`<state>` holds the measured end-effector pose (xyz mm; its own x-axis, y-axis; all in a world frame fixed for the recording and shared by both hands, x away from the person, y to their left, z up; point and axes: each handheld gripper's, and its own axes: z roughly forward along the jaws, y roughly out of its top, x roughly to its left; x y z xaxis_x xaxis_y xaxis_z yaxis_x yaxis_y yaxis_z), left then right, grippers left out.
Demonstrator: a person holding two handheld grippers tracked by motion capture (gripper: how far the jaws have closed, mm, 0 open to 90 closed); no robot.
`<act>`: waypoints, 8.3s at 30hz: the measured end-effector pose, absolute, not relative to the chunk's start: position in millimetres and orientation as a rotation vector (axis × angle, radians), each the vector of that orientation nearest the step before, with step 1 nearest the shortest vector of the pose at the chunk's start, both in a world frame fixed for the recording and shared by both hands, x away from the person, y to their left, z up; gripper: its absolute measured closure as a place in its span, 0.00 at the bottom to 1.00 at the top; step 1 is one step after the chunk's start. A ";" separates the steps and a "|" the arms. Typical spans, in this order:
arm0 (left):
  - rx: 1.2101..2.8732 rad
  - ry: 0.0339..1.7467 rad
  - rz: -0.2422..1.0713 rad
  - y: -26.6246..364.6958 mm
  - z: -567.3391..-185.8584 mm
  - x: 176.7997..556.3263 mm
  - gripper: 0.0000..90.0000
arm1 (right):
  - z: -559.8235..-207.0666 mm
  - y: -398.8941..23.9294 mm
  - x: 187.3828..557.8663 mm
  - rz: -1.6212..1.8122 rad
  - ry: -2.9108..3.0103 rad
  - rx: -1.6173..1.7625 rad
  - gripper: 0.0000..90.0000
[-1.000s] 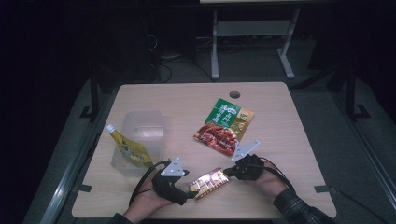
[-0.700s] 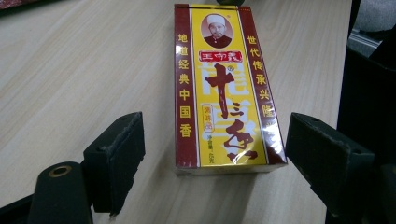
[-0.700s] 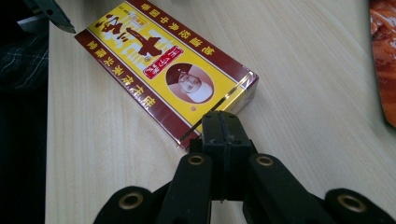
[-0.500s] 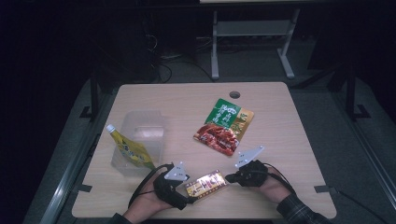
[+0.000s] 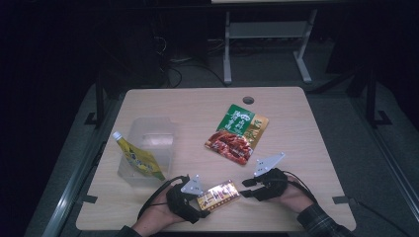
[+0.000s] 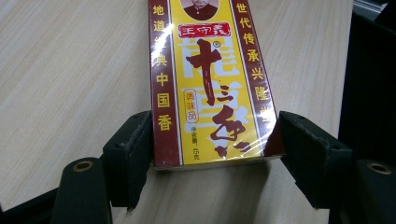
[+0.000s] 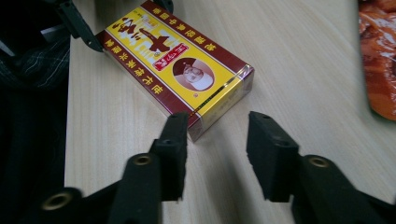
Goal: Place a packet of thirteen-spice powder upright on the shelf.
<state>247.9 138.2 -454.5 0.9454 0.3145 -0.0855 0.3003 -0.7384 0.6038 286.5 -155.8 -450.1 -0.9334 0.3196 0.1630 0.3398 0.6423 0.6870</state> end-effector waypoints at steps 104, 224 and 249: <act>2.169 0.572 0.045 107.0 -438.0 305.3 0.99 | -463.6 -106.4 280.8 -1.195 -2.837 -0.353 1.00; 2.276 0.648 -0.002 199.4 -445.0 215.5 0.38 | -361.0 -2.8 388.2 -1.698 -2.754 -0.125 0.75; 2.270 0.642 -0.007 198.6 -443.8 214.5 0.38 | -368.2 75.2 409.6 -1.720 -2.694 -0.092 0.75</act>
